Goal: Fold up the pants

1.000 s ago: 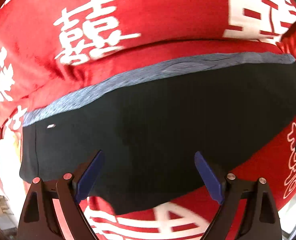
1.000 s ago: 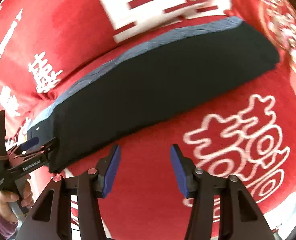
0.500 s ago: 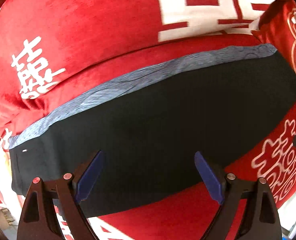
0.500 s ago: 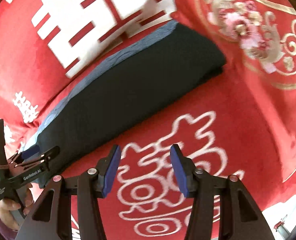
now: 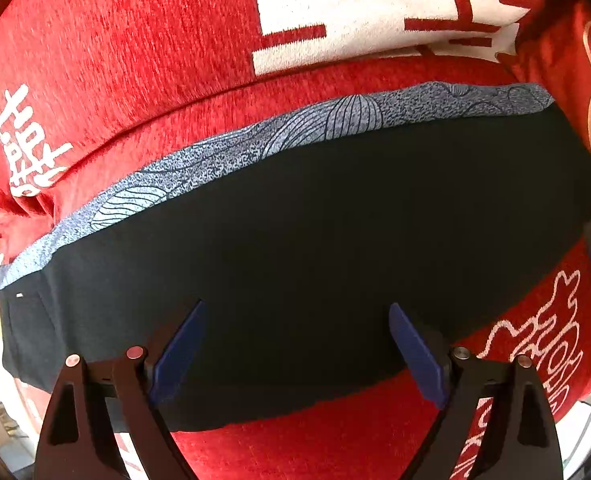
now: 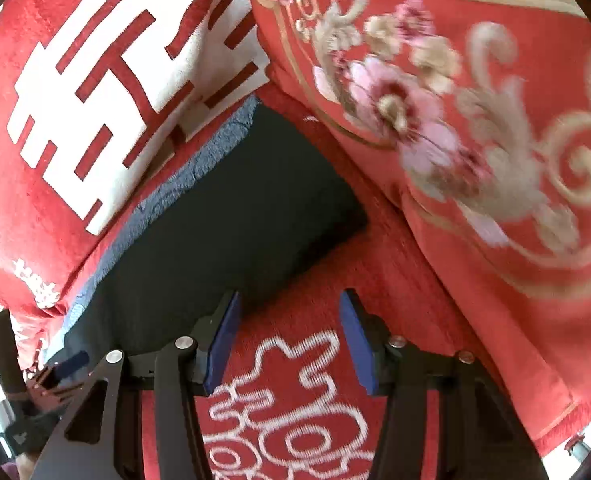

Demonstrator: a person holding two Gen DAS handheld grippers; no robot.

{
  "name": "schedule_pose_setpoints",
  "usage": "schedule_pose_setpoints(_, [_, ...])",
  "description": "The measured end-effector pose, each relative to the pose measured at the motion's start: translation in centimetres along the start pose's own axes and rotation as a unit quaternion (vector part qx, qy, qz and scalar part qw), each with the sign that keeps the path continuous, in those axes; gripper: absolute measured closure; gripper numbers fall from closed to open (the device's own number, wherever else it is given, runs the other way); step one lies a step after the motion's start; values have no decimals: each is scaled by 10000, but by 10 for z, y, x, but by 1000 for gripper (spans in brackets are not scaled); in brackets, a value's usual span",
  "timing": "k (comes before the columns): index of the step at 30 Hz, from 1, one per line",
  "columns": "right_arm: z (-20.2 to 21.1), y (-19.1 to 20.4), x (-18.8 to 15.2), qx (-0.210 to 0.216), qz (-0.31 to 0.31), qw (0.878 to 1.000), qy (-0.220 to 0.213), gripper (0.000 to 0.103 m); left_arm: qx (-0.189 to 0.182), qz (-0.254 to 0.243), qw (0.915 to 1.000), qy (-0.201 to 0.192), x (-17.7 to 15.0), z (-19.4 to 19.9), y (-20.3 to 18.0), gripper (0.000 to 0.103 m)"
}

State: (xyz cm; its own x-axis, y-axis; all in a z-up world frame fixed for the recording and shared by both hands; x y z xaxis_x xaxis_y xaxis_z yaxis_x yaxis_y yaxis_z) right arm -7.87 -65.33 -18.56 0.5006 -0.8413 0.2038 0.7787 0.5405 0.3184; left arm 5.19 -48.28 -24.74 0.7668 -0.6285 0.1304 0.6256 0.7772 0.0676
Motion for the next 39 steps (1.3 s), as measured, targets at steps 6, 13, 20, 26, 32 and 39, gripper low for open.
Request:
schedule_pose_setpoints(6, [-3, 7, 15, -166, 294, 9992, -191, 89, 45, -60, 10000, -21, 0, -4, 0, 11])
schedule_pose_setpoints(13, [-11, 7, 16, -413, 615, 9973, 13, 89, 104, -77, 9999, 0, -2, -2, 0, 11])
schedule_pose_setpoints(20, [-12, 7, 15, -415, 576, 9975, 54, 89, 149, -91, 9998, 8, -1, 0, -4, 11])
schedule_pose_setpoints(26, [-13, 5, 15, -417, 539, 9976, 85, 87, 144, -89, 9999, 9, -1, 1, -4, 11])
schedule_pose_setpoints(32, [-13, 3, 14, -539, 536, 9971, 98, 78, 143, -101, 9998, 8, 0, 1, -4, 11])
schedule_pose_setpoints(39, [-9, 0, 11, -815, 602, 9947, 148, 59, 133, -86, 9999, 15, -1, 2, -4, 11])
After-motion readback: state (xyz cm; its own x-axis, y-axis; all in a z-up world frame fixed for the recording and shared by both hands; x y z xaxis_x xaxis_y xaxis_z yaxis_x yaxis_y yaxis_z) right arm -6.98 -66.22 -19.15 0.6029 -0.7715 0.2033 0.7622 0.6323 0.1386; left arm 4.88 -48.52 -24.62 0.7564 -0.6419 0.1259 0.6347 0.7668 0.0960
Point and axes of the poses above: each gripper's, at about its wrist camera, not at the fingertips, and z roughly against the way its jaws point, y to its left, x to its top, the point moved 7 cm from there along -z, roughly the way its jaws point, and after that the axes turned 1 degree about -y, right-handed, at the moved point
